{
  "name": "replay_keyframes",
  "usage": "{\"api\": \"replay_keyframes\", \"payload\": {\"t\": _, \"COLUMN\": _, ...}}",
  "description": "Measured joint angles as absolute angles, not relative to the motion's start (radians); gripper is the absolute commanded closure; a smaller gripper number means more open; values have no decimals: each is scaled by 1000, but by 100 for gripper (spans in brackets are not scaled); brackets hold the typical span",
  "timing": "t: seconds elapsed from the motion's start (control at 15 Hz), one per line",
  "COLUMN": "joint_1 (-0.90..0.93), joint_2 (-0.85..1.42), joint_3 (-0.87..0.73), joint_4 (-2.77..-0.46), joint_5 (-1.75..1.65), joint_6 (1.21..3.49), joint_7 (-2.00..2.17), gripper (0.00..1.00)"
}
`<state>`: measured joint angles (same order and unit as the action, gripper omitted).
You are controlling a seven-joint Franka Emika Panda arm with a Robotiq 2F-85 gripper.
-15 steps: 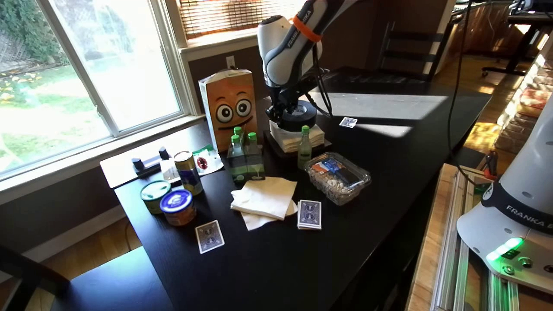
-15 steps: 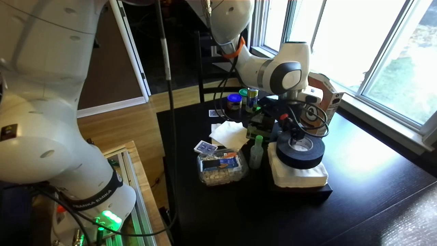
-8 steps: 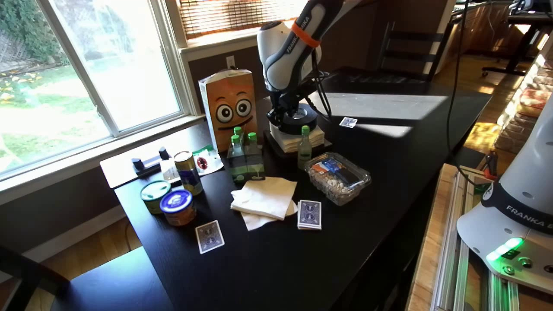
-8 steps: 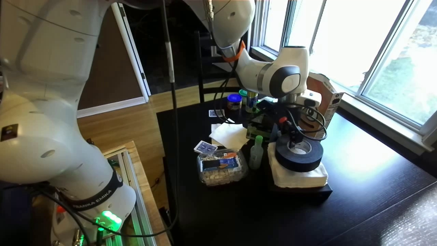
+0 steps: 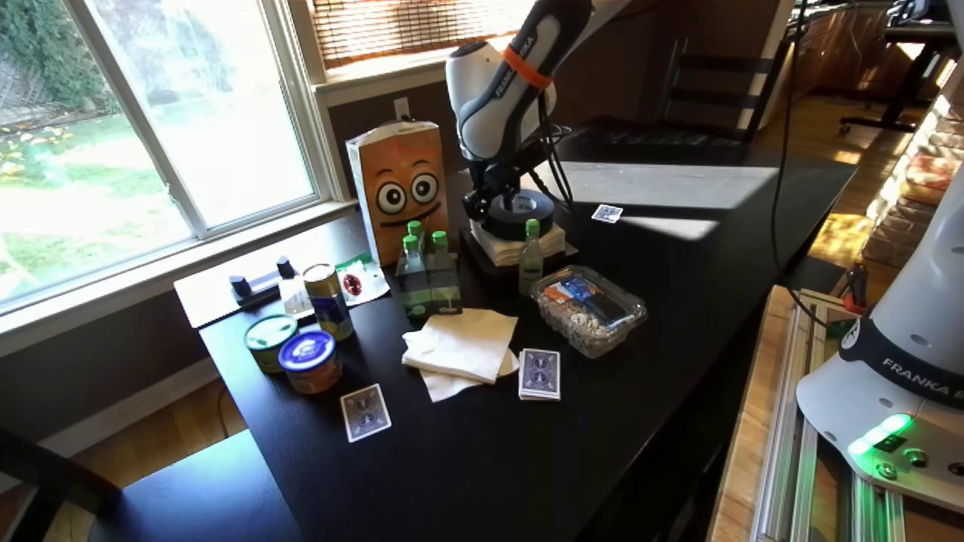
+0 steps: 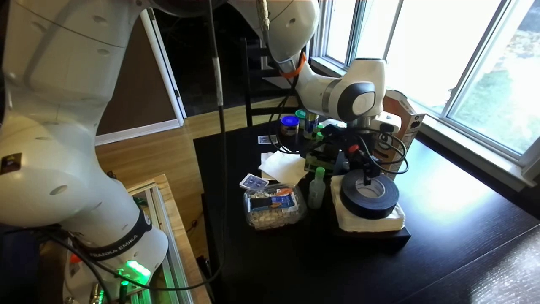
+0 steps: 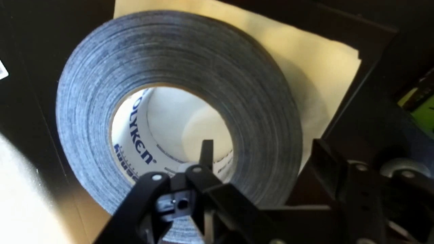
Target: Place the tape on the napkins
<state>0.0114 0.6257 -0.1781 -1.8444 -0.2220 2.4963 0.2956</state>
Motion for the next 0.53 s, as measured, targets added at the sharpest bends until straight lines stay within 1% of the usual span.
{"api": "replay_keyframes", "payload": {"t": 0.33, "joint_1": 29, "joint_2": 513, "joint_3": -208, "joint_4": -1836, "joint_5": -230, "joint_6": 2417, "joint_7": 313, "gripper": 0}}
{"api": "replay_keyframes", "payload": {"t": 0.53, "joint_1": 28, "joint_2": 402, "joint_3": -212, "joint_4": -1892, "joint_5": -238, "joint_6": 2401, "joint_7": 275, "gripper": 0}}
